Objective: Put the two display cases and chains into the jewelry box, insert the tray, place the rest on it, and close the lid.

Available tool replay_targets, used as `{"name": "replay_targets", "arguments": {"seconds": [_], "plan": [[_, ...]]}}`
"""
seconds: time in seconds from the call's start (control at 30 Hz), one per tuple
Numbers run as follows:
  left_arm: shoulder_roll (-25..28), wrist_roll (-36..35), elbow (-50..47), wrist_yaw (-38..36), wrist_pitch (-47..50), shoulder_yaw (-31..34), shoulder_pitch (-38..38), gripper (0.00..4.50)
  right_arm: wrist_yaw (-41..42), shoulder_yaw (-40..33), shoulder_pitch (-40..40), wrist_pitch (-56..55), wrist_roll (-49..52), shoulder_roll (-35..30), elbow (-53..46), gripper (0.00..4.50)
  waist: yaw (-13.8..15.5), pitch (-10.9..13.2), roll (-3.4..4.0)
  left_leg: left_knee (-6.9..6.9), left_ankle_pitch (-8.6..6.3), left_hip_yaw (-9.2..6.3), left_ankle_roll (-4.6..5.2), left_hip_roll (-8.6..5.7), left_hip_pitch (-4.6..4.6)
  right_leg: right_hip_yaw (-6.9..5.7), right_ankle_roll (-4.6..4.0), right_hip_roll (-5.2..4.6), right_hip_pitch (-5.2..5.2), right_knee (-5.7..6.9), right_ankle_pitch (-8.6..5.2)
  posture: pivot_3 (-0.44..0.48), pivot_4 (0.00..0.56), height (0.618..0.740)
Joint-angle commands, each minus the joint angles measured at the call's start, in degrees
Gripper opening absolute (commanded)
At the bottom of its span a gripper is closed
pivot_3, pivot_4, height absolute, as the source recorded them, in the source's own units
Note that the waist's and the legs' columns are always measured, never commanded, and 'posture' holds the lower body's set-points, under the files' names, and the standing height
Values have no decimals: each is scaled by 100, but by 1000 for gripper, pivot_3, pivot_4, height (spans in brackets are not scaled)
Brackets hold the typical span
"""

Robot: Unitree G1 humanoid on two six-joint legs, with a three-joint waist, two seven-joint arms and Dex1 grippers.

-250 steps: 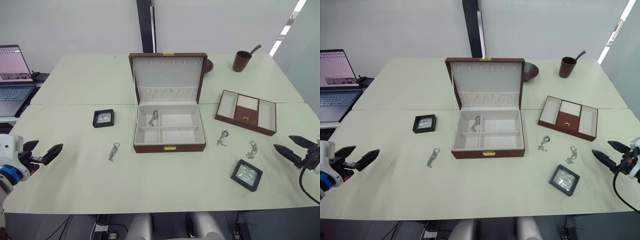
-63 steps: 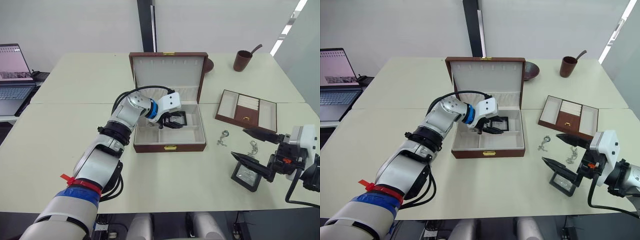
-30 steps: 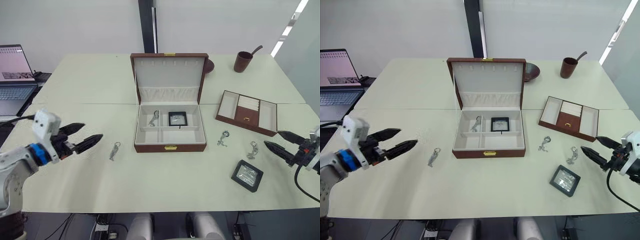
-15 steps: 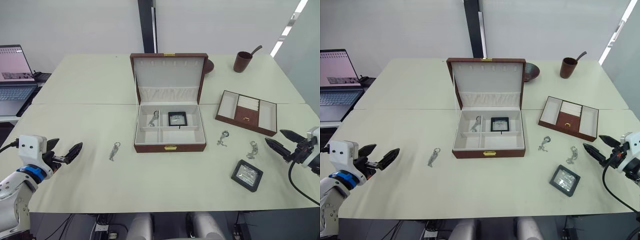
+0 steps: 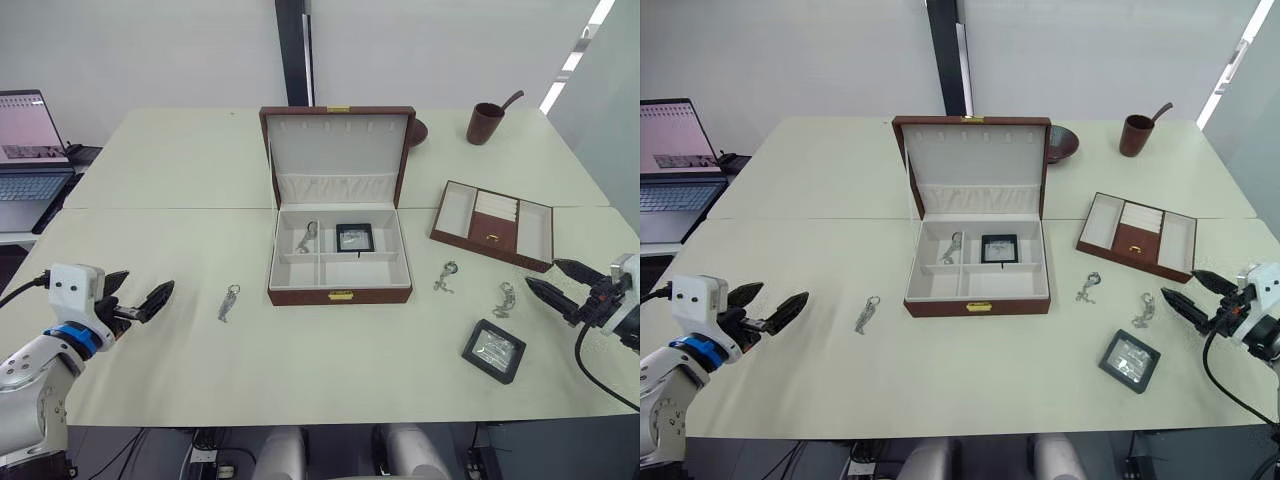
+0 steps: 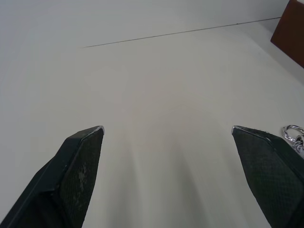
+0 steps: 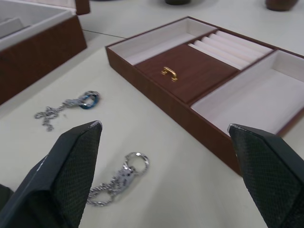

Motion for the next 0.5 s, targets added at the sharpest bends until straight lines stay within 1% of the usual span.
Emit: {"name": "replay_targets", "arguments": {"seconds": [0.03, 0.1, 0.2, 0.37, 0.43, 0.5], "plan": [[235, -129, -197, -304, -26, -155, -66, 4468, 416, 51, 119, 374, 372, -219, -1024, 4500, 0, 0, 0, 0, 0, 0, 0, 0, 0, 0, 0, 0, 0, 0, 0, 0, 150, 740], [319, -193, -217, -459, 58, -264, -103, 4468, 550, 153, 208, 612, 501, -252, -1535, 4500, 1, 0, 0, 0, 0, -2, 0, 1, 0, -1, 0, 0, 0, 1, 0, 0, 150, 740], [534, -268, -260, -886, 206, -590, -101, 4468, 753, 370, 396, 1008, 754, -354, -2487, 4500, 2, 0, 0, 0, 0, -4, 0, 2, 0, -3, 0, 3, 0, 1, 0, 0, 150, 740], [698, -314, -169, -1207, 304, -894, -230, 4468, 860, 561, 602, 1349, 931, -437, -3314, 4500, 5, 0, 0, -1, 0, -5, 0, 2, -2, -4, 0, 1, 0, -2, 0, 0, 150, 740], [710, -234, -181, -1380, 313, -1203, -272, 4468, 940, 713, 708, 1436, 1024, -460, -3781, 4500, 10, 0, 0, -1, 0, -5, 0, 0, -2, -5, 1, 1, 0, -2, 0, 0, 150, 740], [665, -139, -134, -1384, 265, -1420, -334, 4468, 989, 829, 799, 1485, 1132, -444, -4162, 4500, 11, 1, 1, -2, 0, -5, 0, -1, -2, -5, 1, 2, 0, -2, -1, 0, 150, 740]]}}
